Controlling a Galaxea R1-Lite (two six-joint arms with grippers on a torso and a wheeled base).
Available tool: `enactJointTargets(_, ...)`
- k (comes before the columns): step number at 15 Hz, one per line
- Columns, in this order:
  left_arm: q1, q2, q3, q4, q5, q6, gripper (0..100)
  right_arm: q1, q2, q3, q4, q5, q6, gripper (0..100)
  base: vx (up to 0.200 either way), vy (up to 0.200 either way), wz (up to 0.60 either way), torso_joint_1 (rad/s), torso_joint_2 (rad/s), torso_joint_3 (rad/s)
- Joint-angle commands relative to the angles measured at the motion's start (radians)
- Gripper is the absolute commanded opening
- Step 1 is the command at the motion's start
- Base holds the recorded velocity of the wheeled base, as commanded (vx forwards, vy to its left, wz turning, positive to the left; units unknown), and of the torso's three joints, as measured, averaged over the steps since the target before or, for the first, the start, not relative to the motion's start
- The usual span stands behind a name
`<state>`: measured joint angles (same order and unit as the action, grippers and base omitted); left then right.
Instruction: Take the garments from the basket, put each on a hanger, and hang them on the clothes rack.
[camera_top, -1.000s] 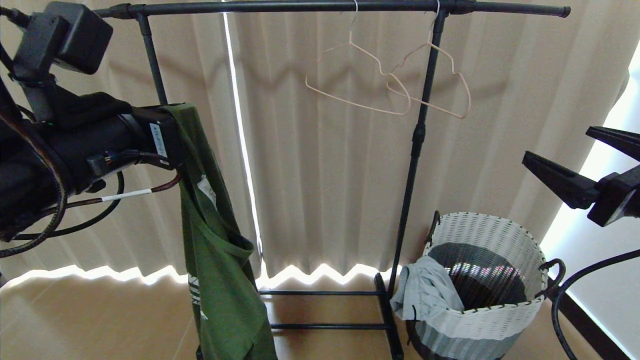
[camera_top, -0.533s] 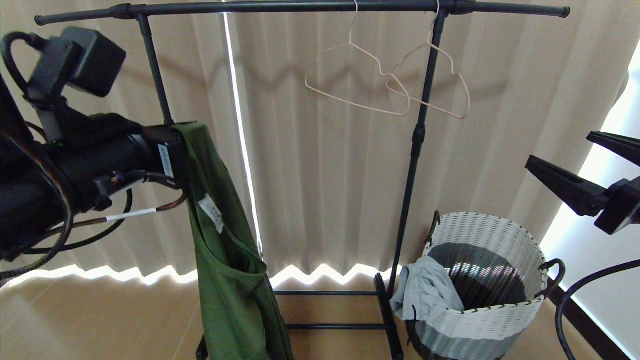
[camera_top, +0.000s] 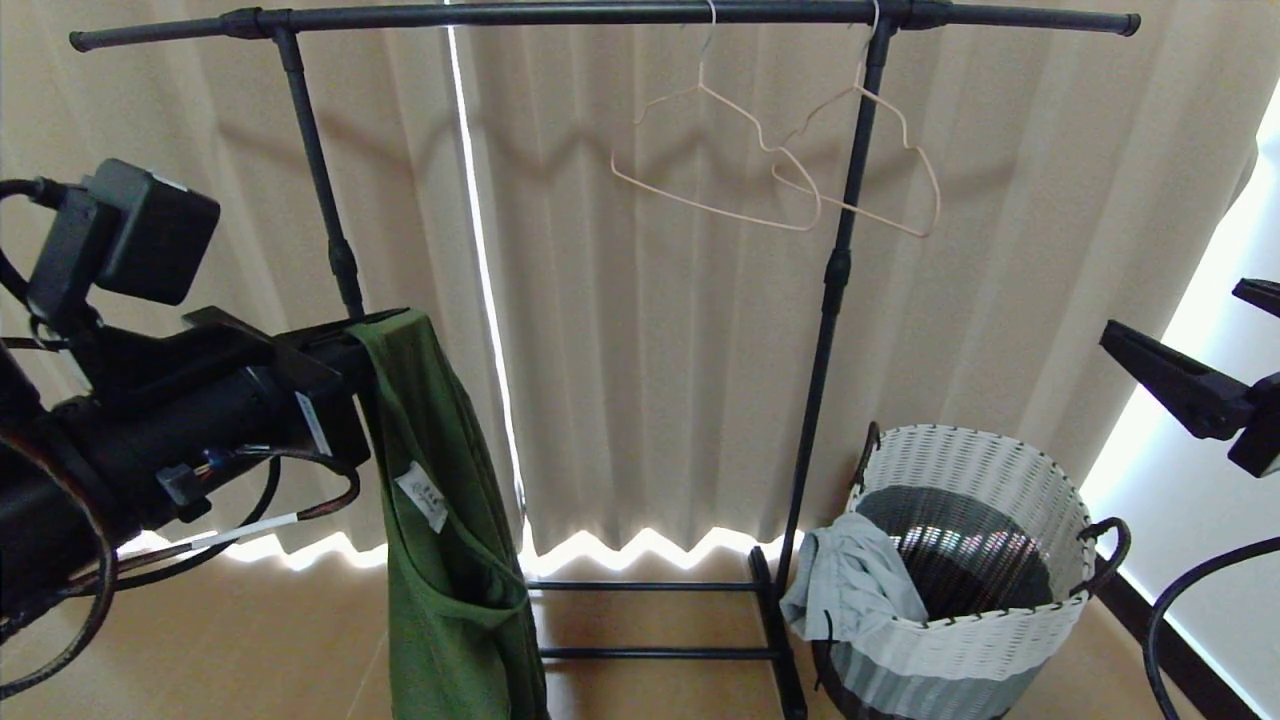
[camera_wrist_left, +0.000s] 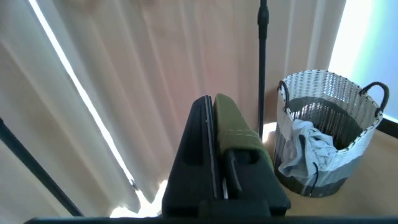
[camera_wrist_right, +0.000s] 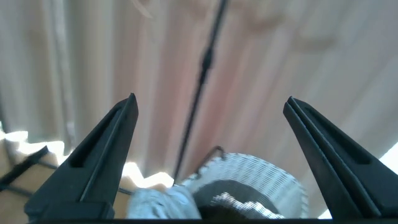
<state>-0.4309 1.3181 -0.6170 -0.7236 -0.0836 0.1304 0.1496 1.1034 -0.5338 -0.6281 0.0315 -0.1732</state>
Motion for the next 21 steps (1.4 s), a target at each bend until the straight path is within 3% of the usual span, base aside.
enactJointTargets(1, -0.003, 0.021, 0.043, -0.034, -0.001, -0.020, 0, -0.018, -0.005, 0.003, -0.004, 0.002, 0.000, 100, 0.000, 0.000, 0.00, 0.000, 0.00, 0.000)
enactJointTargets(4, -0.003, 0.027, 0.080, -0.117, -0.007, -0.051, 0, -0.018, -0.011, 0.015, -0.005, 0.002, -0.009, 100, 0.000, 0.000, 0.00, 0.000, 0.00, 0.000)
enactJointTargets(21, -0.009, -0.092, 0.183, -0.122, -0.005, -0.031, 0, -0.038, 0.000, 0.072, 0.002, 0.004, -0.017, 100, 0.000, 0.000, 0.00, 0.000, 0.00, 0.000)
